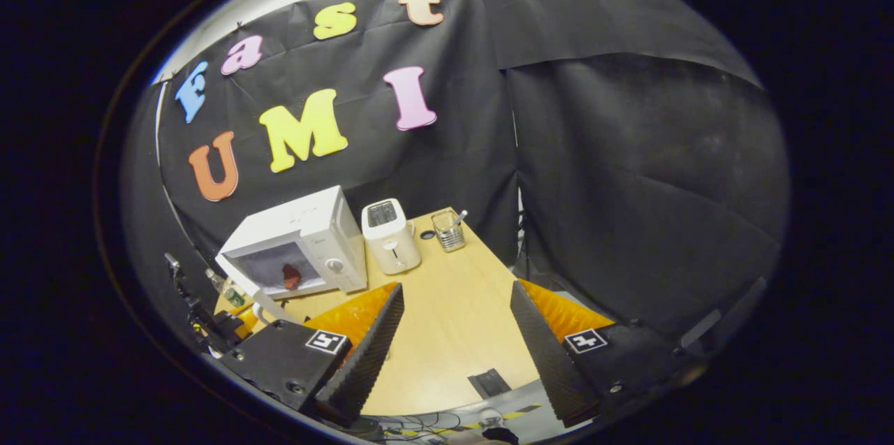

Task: Open the microwave oven with the left hand, put the food in, and close the microwave oven.

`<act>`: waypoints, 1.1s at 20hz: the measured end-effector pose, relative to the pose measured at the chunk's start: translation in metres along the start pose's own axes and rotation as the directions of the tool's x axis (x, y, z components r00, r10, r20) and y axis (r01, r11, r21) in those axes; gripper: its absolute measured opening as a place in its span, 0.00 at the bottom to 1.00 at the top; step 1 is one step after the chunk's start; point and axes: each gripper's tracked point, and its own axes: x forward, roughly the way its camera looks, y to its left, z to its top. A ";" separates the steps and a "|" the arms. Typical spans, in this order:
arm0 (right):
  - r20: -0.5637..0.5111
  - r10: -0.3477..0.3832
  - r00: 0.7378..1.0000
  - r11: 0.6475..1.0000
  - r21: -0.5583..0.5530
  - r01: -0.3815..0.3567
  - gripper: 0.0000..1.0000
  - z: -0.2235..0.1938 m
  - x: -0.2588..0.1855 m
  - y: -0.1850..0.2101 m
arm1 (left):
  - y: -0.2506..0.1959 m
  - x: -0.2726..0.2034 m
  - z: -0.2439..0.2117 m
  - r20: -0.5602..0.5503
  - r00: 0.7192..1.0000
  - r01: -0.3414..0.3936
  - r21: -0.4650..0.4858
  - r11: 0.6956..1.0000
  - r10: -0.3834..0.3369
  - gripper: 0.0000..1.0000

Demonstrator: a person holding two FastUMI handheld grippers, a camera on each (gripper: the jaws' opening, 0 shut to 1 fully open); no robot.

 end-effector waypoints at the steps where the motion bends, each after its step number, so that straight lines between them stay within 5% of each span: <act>1: -0.007 0.003 1.000 1.000 -0.001 -0.003 0.98 0.001 0.002 -0.001 | -0.003 0.007 0.003 0.001 1.000 0.001 -0.003 1.000 -0.001 0.00; 22: -0.044 -0.008 0.999 0.999 -0.045 0.006 0.98 0.036 0.073 -0.030 | -0.011 0.150 0.031 -0.003 0.997 -0.080 -0.090 0.993 0.080 0.00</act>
